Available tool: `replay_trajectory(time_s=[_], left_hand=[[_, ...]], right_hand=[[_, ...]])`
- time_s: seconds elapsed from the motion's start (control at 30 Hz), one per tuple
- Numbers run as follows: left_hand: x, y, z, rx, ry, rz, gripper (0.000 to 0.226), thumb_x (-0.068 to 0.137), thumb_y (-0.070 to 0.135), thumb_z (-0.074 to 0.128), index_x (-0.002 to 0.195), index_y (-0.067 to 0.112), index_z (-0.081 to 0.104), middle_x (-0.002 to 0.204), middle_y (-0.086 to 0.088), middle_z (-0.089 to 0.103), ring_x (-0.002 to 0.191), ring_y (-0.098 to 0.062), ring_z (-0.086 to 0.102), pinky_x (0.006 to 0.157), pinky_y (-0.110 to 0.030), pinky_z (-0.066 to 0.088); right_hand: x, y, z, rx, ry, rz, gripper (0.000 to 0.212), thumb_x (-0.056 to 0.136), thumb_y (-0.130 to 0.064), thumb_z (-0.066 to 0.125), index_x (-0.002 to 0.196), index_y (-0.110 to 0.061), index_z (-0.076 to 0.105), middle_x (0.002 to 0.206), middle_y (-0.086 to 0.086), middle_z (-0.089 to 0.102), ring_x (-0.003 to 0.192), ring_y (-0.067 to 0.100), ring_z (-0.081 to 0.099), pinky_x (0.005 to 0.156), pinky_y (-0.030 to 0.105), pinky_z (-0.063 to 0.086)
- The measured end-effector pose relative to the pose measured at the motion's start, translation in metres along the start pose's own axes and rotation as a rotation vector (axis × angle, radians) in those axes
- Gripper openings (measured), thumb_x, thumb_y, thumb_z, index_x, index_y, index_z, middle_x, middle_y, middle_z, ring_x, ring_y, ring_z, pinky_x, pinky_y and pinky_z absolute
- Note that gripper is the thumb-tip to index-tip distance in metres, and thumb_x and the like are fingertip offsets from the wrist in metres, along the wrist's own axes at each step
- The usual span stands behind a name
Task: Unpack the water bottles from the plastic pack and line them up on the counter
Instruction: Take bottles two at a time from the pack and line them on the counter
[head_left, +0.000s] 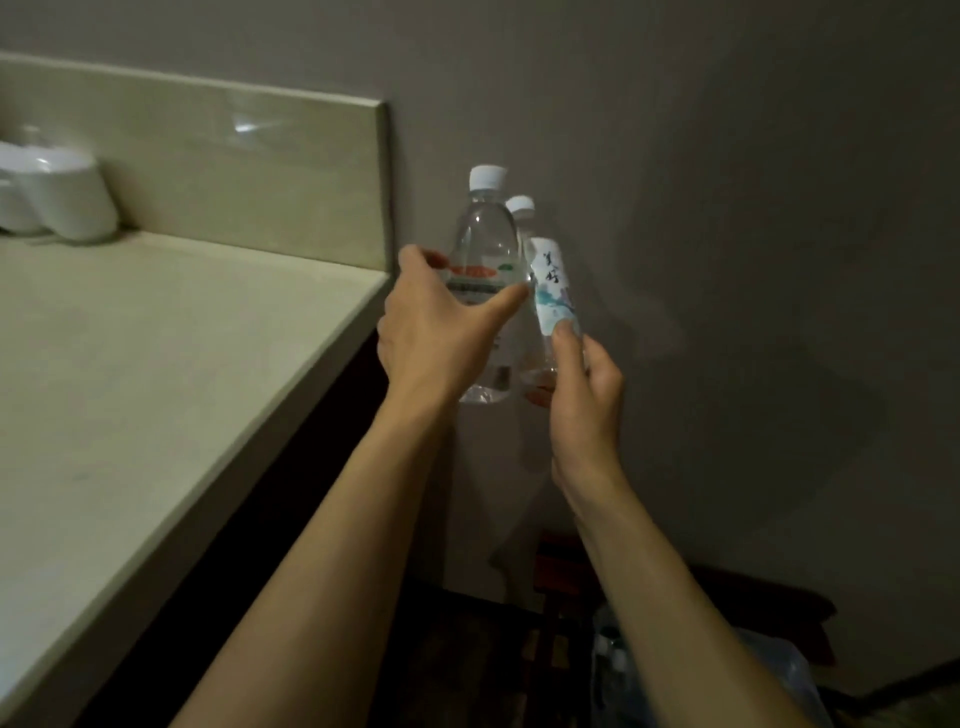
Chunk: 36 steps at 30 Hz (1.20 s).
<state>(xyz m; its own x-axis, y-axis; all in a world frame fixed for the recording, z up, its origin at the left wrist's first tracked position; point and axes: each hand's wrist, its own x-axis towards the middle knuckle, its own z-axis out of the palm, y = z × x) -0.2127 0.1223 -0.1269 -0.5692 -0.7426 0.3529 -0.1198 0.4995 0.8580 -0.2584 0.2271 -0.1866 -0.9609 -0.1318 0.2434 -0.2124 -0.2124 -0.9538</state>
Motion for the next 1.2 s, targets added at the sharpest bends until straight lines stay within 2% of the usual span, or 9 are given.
replay_trajectory(time_s=[0.23, 0.3, 0.37, 0.53, 0.7, 0.83, 1.0, 1.1, 1.2], left_hand=[[0.014, 0.003, -0.07, 0.031, 0.069, 0.05, 0.076, 0.061, 0.06, 0.082, 0.12, 0.024, 0.05, 0.101, 0.005, 0.069, 0.096, -0.02, 0.069, 0.086, -0.045, 0.057], [0.019, 0.001, -0.091, 0.017, 0.054, 0.06, 0.074, 0.063, 0.054, 0.084, 0.121, 0.024, 0.049, 0.091, 0.012, 0.062, 0.093, -0.016, 0.067, 0.086, -0.047, 0.057], [0.026, -0.005, -0.111, 0.029, 0.05, 0.096, 0.073, 0.065, 0.047, 0.086, 0.124, 0.023, 0.049, 0.083, 0.017, 0.057, 0.087, -0.01, 0.065, 0.085, -0.047, 0.057], [0.051, -0.03, -0.155, -0.009, 0.01, 0.141, 0.073, 0.071, 0.027, 0.086, 0.132, 0.02, 0.046, 0.089, 0.015, 0.058, 0.091, -0.013, 0.068, 0.083, -0.044, 0.061], [0.091, -0.077, -0.199, -0.105, -0.038, 0.173, 0.071, 0.072, 0.025, 0.086, 0.131, 0.019, 0.048, 0.093, 0.018, 0.057, 0.086, 0.001, 0.062, 0.073, -0.026, 0.058], [0.129, -0.122, -0.231, -0.195, -0.101, 0.14, 0.064, 0.072, 0.025, 0.086, 0.126, 0.02, 0.052, 0.1, 0.015, 0.062, 0.093, -0.003, 0.064, 0.071, -0.022, 0.055], [0.168, -0.165, -0.252, -0.284, -0.125, 0.079, 0.056, 0.072, 0.023, 0.086, 0.117, 0.027, 0.052, 0.103, 0.012, 0.064, 0.097, -0.01, 0.066, 0.081, -0.032, 0.058], [0.183, -0.18, -0.255, -0.295, -0.134, 0.077, 0.058, 0.071, 0.018, 0.086, 0.116, 0.028, 0.05, 0.1, 0.019, 0.06, 0.093, -0.002, 0.065, 0.078, -0.026, 0.057], [0.196, -0.192, -0.254, -0.293, -0.141, 0.07, 0.06, 0.071, 0.016, 0.086, 0.115, 0.029, 0.048, 0.098, 0.023, 0.058, 0.089, 0.005, 0.062, 0.071, -0.018, 0.052]], right_hand=[[-0.022, -0.019, 0.048, 0.208, -0.253, 0.005, 0.036, 0.091, -0.027, 0.065, 0.122, -0.009, 0.058, 0.102, 0.005, 0.073, 0.092, 0.016, 0.072, 0.074, 0.025, 0.056], [-0.028, -0.023, 0.063, 0.234, -0.326, 0.011, 0.041, 0.091, -0.02, 0.065, 0.129, -0.009, 0.052, 0.111, 0.009, 0.071, 0.1, 0.02, 0.07, 0.083, 0.031, 0.057], [-0.032, -0.027, 0.08, 0.236, -0.398, -0.012, 0.038, 0.09, -0.011, 0.065, 0.126, -0.015, 0.052, 0.111, 0.008, 0.069, 0.103, 0.022, 0.068, 0.089, 0.039, 0.055], [-0.046, -0.031, 0.128, 0.148, -0.473, -0.045, 0.042, 0.085, -0.004, 0.07, 0.122, -0.011, 0.051, 0.103, 0.002, 0.07, 0.093, 0.01, 0.07, 0.076, 0.023, 0.056], [-0.047, -0.02, 0.193, 0.049, -0.472, -0.017, 0.051, 0.082, -0.008, 0.072, 0.127, -0.013, 0.049, 0.106, 0.004, 0.07, 0.094, 0.013, 0.071, 0.078, 0.03, 0.059], [-0.04, -0.01, 0.252, -0.149, -0.417, 0.007, 0.076, 0.074, -0.016, 0.078, 0.138, -0.014, 0.037, 0.105, 0.0, 0.069, 0.092, 0.01, 0.07, 0.085, 0.038, 0.058], [-0.03, 0.001, 0.31, -0.294, -0.366, 0.04, 0.066, 0.068, -0.02, 0.079, 0.123, -0.023, 0.042, 0.107, 0.003, 0.065, 0.097, 0.018, 0.067, 0.086, 0.04, 0.056], [-0.024, 0.005, 0.334, -0.352, -0.351, 0.041, 0.054, 0.069, -0.016, 0.078, 0.102, -0.031, 0.038, 0.099, 0.0, 0.067, 0.087, 0.013, 0.068, 0.07, 0.028, 0.055], [-0.018, 0.01, 0.349, -0.407, -0.344, 0.073, 0.058, 0.069, -0.015, 0.077, 0.107, -0.026, 0.033, 0.099, 0.003, 0.066, 0.089, 0.019, 0.068, 0.078, 0.038, 0.057]])
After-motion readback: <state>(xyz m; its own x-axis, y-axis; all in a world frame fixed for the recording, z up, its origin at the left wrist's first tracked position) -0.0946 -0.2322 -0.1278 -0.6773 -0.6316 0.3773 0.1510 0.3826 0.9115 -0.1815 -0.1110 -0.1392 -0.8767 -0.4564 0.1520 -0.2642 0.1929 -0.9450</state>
